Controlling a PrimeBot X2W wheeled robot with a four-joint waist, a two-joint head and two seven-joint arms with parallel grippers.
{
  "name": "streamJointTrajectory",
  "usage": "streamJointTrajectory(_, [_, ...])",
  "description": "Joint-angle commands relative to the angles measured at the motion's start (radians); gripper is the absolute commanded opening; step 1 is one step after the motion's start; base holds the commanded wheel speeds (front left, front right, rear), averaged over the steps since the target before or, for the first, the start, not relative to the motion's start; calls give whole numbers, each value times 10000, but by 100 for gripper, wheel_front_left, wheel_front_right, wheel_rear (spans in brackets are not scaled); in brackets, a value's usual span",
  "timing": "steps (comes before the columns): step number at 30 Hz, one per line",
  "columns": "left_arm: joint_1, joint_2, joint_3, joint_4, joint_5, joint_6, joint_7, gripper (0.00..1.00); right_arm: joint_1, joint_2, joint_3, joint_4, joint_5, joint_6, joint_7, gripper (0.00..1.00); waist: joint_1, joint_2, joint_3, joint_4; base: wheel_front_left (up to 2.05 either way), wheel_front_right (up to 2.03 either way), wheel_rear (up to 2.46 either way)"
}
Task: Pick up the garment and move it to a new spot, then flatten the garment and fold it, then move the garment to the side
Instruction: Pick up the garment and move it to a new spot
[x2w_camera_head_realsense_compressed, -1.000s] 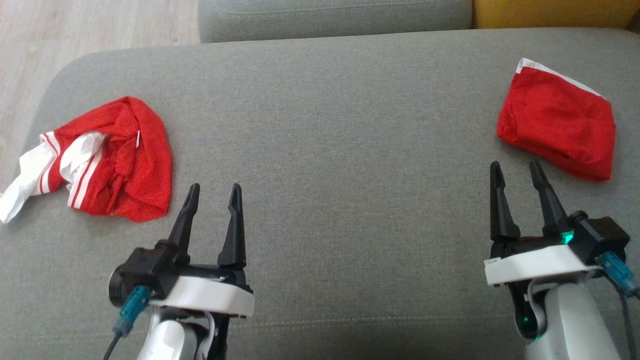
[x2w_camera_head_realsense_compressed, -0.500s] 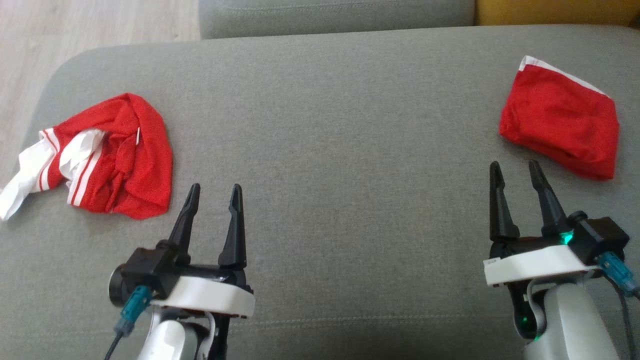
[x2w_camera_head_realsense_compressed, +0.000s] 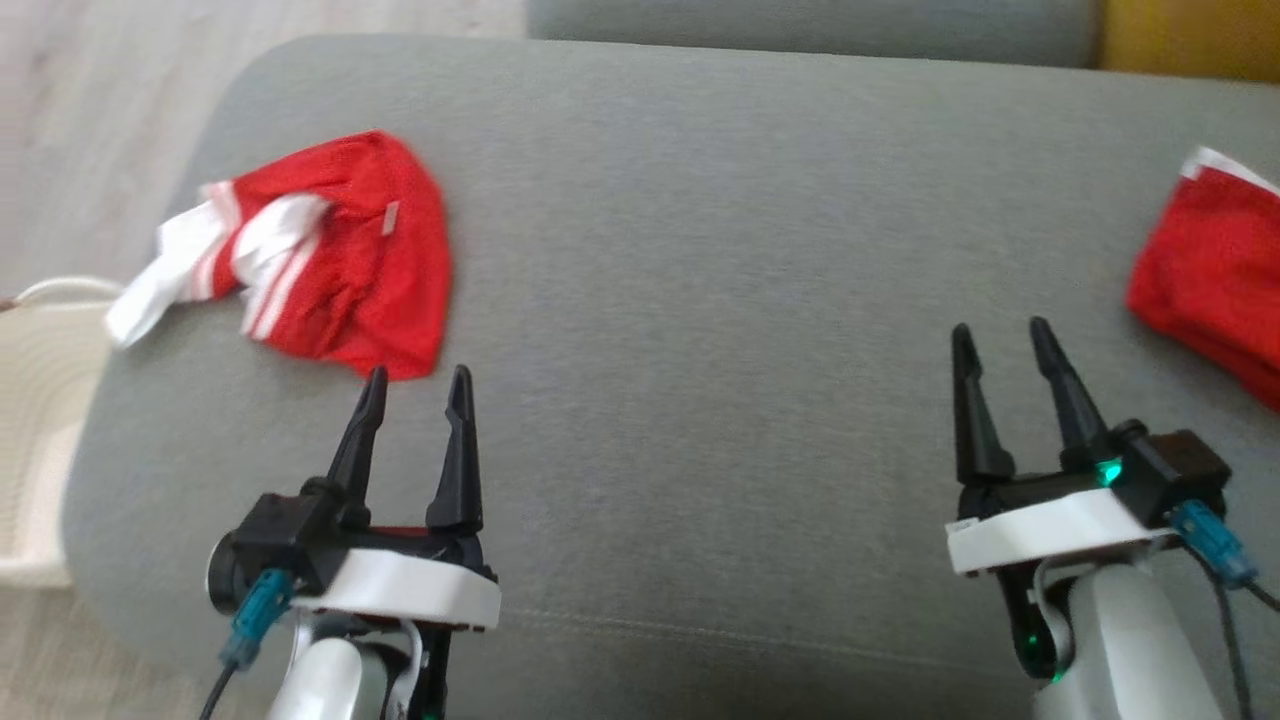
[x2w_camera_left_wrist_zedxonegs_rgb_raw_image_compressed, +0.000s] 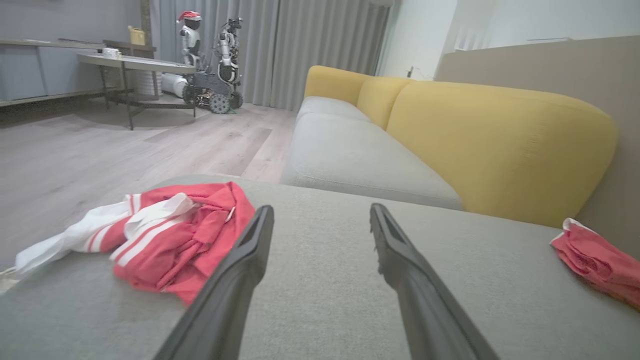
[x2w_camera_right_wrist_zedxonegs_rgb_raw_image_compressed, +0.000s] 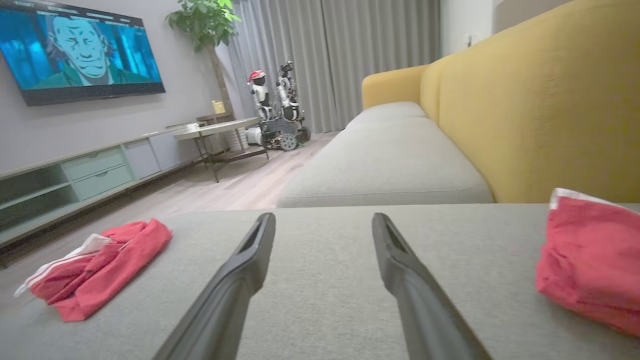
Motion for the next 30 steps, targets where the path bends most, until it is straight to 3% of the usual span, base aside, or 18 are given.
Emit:
streamJointTrajectory(1, [-417,22,396,-381,-35,53,-51,100,-262,53,305,-355,-8,63,-10,100,0,0,-41,442,0,0,0])
streamJointTrajectory(17, [98,22,659,-527,22,57,-51,100,-84,53,1043,-189,285,63,13,100,0,0,-503,2316,0,0,0])
streamJointTrajectory(30, [313,22,749,-600,-31,114,-51,100,151,53,1030,-151,302,63,19,100,0,0,-580,2777,0,0,0])
